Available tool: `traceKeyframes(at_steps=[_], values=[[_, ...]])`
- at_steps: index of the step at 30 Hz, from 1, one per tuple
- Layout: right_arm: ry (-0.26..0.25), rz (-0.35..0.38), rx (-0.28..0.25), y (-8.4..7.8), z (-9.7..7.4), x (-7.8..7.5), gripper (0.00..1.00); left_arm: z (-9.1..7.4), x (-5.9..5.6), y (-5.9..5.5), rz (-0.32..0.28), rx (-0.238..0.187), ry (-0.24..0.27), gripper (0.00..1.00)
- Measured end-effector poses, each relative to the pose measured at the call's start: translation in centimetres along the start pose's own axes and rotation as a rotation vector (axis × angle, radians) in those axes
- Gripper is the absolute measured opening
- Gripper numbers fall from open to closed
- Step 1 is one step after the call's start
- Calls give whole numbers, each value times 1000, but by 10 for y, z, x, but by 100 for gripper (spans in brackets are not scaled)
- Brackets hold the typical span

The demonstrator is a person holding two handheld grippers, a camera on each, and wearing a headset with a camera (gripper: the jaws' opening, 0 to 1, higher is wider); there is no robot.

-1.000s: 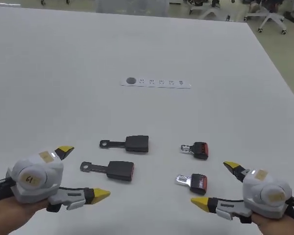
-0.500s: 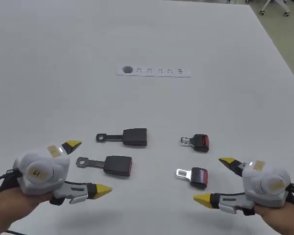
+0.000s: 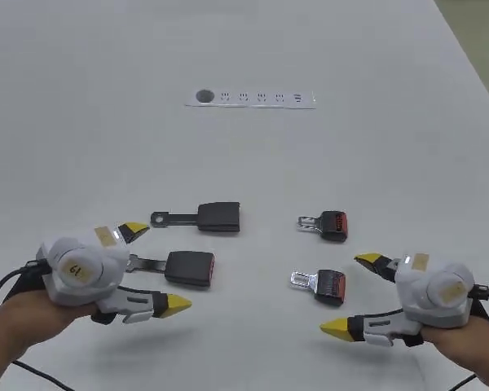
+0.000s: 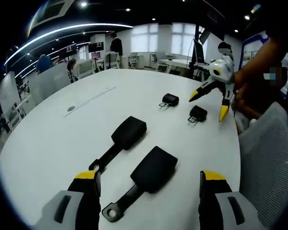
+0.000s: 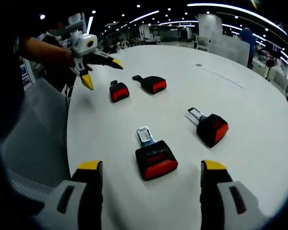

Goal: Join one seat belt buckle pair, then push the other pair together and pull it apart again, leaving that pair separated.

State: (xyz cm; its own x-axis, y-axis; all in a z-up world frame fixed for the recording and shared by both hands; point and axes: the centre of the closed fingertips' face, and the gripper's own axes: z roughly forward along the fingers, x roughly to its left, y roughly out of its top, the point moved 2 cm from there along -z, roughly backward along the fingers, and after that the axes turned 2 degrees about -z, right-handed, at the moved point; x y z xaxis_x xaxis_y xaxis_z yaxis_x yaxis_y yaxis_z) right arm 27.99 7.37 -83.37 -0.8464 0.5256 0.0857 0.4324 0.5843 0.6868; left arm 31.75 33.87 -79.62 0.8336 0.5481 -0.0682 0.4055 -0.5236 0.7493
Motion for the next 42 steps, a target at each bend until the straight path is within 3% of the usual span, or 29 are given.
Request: traceKeyframes(at_steps=[9,12,20,23,26,31,32,36,42], values=[[59,-33,32,-3,7,-4,81,25,0,-16,59,68,-66,84],[75,-44,43,-4,7,-6,73,32,-1,-17,87,83,-90,83],[97,-62,48,-3,10,-9,64,49,3,-25,165,127,-149,71],[100,-111,55,-4,11,-12,54,50,5,-22,189,119,-153,65],[120,-107,57,-2,13,-11,46,49,5,-20,206,117,-159,56],[132,-147,55,-1,15,-12,39,41,1,-17,245,111,-195,46],[137,-163,59,0,15,-12,38,40,-4,-18,259,112,-219,44],[161,-185,75,1,17,-12,36,40,4,-16,285,115,-216,38],[198,-205,93,1,16,-14,35,39,-1,-16,330,137,-239,36]])
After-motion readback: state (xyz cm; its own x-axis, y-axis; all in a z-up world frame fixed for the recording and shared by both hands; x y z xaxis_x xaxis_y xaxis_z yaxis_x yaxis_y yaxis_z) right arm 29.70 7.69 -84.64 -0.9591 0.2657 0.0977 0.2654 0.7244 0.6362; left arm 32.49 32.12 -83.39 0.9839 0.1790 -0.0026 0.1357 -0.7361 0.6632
